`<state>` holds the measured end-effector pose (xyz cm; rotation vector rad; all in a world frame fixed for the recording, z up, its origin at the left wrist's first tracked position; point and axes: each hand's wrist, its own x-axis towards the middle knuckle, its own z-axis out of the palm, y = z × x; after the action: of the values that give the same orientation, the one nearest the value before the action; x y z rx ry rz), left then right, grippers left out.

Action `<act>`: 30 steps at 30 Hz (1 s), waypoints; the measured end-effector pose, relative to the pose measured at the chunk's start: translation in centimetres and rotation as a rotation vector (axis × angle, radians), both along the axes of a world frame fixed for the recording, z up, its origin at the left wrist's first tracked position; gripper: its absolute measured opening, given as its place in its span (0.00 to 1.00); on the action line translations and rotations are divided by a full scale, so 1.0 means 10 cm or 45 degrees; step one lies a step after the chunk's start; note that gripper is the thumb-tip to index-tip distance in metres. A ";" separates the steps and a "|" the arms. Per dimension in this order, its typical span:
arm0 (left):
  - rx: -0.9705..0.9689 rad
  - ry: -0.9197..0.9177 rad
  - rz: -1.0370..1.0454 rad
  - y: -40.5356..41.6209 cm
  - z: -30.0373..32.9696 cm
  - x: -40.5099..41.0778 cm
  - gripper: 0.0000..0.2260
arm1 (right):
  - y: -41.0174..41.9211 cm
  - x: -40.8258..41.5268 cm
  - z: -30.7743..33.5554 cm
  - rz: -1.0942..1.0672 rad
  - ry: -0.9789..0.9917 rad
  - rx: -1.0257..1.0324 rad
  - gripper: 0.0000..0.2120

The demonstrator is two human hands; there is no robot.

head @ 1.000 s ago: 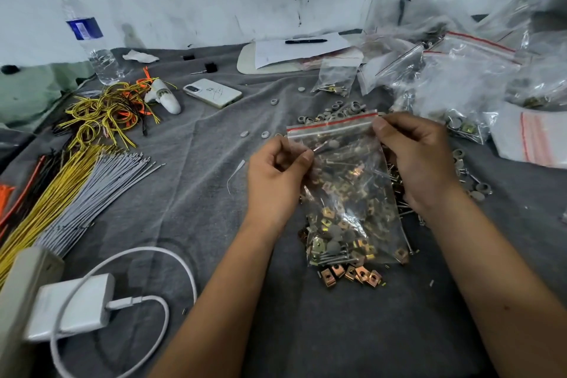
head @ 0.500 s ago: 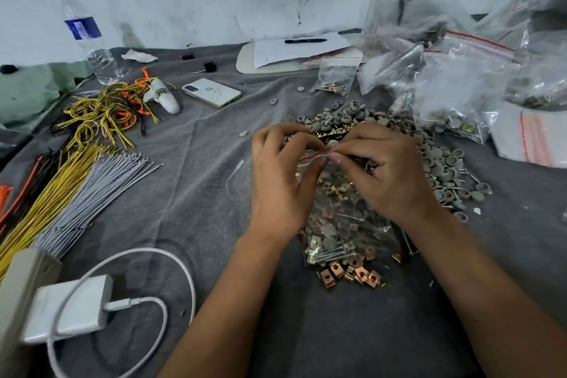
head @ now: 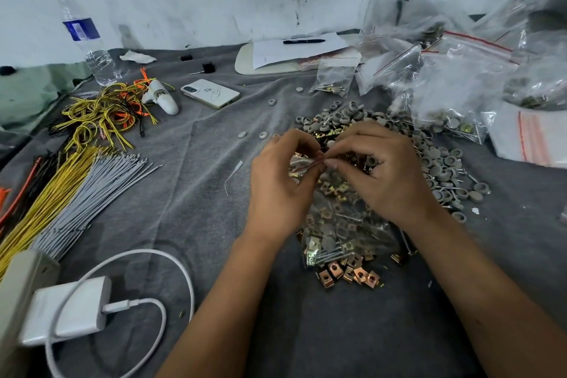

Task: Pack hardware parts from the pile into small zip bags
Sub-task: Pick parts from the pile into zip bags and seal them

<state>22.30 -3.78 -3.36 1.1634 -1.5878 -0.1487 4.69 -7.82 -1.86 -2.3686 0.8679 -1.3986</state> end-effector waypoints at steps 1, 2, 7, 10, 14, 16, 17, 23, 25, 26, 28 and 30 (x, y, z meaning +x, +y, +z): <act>0.002 0.025 -0.011 0.00 0.00 0.00 0.13 | 0.00 0.00 0.00 -0.003 0.007 -0.005 0.05; 0.008 0.049 -0.013 0.01 0.01 0.00 0.14 | 0.01 0.01 0.00 -0.005 0.015 -0.010 0.05; 0.044 0.075 -0.009 0.01 0.00 0.02 0.15 | 0.00 0.02 -0.01 0.013 0.063 -0.005 0.04; 0.067 0.069 -0.028 0.00 0.00 0.02 0.14 | 0.00 0.04 -0.02 0.022 0.114 0.009 0.03; 0.125 0.030 -0.019 -0.01 0.01 0.03 0.08 | -0.01 0.02 -0.02 0.010 0.090 0.033 0.02; 0.118 -0.041 0.002 -0.02 0.01 0.05 0.04 | -0.02 0.00 -0.01 0.000 0.066 0.062 0.02; 0.115 -0.062 0.001 -0.03 0.01 0.06 0.04 | -0.02 0.00 -0.01 -0.001 0.068 0.070 0.02; 0.099 -0.134 0.011 -0.03 -0.01 0.07 0.03 | -0.01 0.02 -0.02 -0.002 0.093 0.091 0.04; 0.108 -0.134 0.023 -0.03 -0.01 0.07 0.03 | -0.02 0.01 -0.02 -0.009 0.098 0.083 0.05; 0.118 -0.135 0.032 -0.03 -0.01 0.08 0.03 | -0.02 0.00 -0.01 -0.007 0.092 0.079 0.04; 0.130 -0.151 0.035 -0.05 -0.01 0.09 0.05 | -0.02 0.00 -0.01 0.002 0.085 0.072 0.04; 0.105 -0.167 0.023 -0.05 -0.01 0.09 0.07 | -0.03 0.00 -0.02 0.011 0.073 0.081 0.04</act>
<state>23.19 -4.32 -3.43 1.2727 -1.6992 -0.1293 4.68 -8.07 -2.02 -2.3724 0.9023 -1.2855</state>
